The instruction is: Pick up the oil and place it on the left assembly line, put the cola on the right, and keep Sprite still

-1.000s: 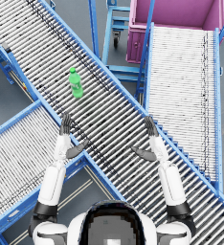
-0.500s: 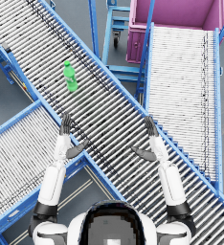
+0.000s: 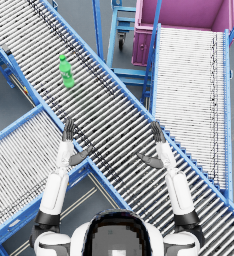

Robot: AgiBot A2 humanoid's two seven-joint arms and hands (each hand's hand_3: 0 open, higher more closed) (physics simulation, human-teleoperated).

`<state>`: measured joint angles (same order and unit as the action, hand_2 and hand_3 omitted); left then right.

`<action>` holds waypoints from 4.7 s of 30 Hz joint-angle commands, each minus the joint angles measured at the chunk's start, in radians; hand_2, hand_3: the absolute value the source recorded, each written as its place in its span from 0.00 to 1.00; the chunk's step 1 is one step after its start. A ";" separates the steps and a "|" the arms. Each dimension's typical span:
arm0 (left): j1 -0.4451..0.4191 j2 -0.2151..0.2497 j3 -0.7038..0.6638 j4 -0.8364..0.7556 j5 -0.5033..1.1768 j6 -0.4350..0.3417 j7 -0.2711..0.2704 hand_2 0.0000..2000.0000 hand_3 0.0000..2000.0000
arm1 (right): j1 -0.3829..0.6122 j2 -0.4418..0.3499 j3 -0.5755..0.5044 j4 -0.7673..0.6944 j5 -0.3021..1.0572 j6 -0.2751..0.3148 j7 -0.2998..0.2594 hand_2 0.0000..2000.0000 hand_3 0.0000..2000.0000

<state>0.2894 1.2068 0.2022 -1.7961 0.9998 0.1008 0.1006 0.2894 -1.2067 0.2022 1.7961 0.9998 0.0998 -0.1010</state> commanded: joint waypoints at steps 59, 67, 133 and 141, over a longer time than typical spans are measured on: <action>0.000 0.000 0.000 0.000 0.000 0.000 0.000 0.00 0.00 | 0.000 0.000 0.000 0.000 0.000 0.000 0.000 0.00 0.00; 0.000 0.000 0.000 0.000 0.000 0.000 0.000 0.00 0.00 | 0.000 0.000 0.000 0.000 0.000 0.000 0.000 0.00 0.00; 0.000 0.000 0.000 0.000 0.000 0.000 0.000 0.00 0.00 | 0.000 0.000 0.000 0.000 0.000 0.000 0.000 0.00 0.00; 0.000 0.000 0.000 0.000 0.000 0.000 0.000 0.00 0.00 | 0.000 0.000 0.000 0.000 0.000 0.000 0.000 0.00 0.00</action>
<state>0.2894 1.2068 0.2022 -1.7961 0.9998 0.1008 0.1006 0.2894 -1.2067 0.2022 1.7961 0.9998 0.0998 -0.1010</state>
